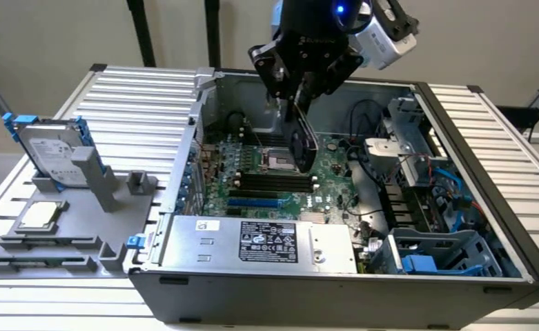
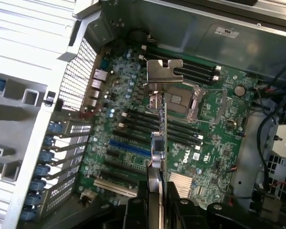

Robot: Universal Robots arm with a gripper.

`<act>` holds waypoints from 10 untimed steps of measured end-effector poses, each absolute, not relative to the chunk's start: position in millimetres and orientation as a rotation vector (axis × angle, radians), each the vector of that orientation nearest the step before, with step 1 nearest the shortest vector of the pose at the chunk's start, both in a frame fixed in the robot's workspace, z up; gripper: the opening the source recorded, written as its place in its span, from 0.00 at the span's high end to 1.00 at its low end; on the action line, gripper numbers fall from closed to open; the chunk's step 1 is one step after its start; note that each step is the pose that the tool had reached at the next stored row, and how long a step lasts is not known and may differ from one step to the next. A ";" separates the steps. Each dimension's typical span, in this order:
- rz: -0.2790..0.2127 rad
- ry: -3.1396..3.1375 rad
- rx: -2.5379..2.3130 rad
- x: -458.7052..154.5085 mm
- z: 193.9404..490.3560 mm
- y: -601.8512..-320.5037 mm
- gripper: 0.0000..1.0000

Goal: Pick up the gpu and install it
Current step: 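Insert the gpu into the slot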

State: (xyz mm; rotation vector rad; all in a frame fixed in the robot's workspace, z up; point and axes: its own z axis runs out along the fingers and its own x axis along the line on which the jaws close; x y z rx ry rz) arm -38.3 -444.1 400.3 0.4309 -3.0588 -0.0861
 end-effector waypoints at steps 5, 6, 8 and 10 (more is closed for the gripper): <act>-0.083 -3.034 0.570 -38.3 396.9 -444.1 0.73; -0.083 -3.028 0.597 -38.3 396.3 -444.1 0.73; -0.081 -3.016 0.651 -38.3 395.5 -444.1 0.73; -0.080 -3.003 0.706 -38.3 395.1 -444.1 0.73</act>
